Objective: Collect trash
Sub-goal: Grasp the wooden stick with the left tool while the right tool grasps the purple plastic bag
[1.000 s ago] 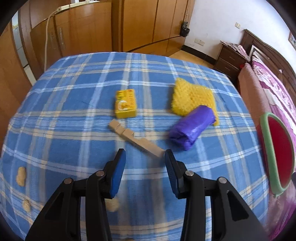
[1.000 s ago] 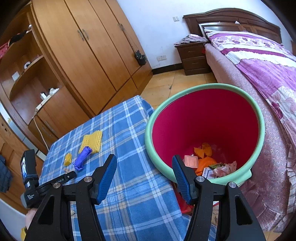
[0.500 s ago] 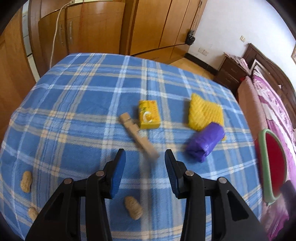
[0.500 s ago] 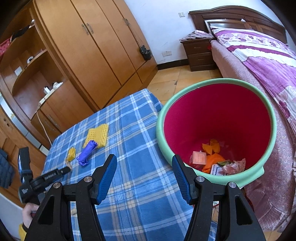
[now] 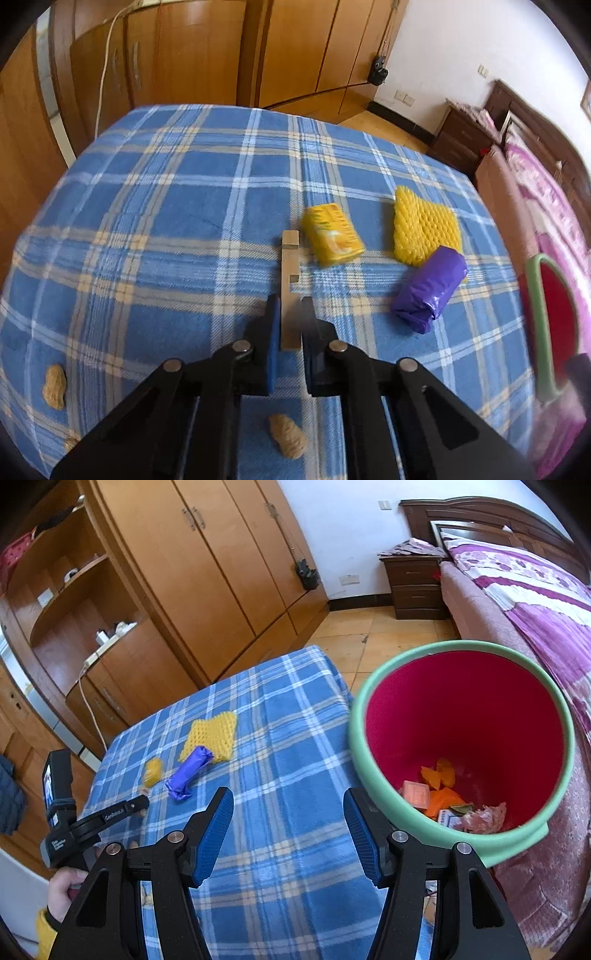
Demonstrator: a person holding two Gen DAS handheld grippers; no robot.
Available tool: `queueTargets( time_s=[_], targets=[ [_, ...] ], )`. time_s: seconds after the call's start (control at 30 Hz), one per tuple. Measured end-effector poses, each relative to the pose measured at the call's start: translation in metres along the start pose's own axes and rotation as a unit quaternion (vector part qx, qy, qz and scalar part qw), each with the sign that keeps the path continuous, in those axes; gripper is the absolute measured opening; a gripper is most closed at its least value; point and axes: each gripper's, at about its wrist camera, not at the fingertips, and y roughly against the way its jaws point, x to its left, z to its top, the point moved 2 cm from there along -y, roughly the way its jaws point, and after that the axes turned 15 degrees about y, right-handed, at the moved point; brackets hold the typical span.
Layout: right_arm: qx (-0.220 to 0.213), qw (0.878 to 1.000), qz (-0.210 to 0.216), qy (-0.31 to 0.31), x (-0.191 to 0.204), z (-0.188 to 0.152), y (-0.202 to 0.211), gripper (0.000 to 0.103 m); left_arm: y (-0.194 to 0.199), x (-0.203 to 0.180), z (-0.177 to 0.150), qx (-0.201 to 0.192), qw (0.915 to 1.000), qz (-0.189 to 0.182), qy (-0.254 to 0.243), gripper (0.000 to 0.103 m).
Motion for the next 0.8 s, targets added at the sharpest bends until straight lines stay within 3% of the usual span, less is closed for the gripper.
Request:
queueTargets(
  time_s=[0.23,0.5,0.8],
  targets=[
    [0.014,0.999,0.025,0.016,0.029,0.014,-0.026,0.063,0.023,0.021,0.003,-0.023,0.9993,-0.021,0.020,0.010],
    [0.046,0.996,0.051,0.055,0.075,0.024,-0.066,0.063,0.033,0.041,0.008,-0.048,0.9986,-0.006,0.024,0.010],
    [0.076,0.993,0.077,0.051,0.110,0.030,-0.111,0.063,0.033,0.062,0.013,-0.053,0.9976,-0.010,0.044,0.010]
  ],
)
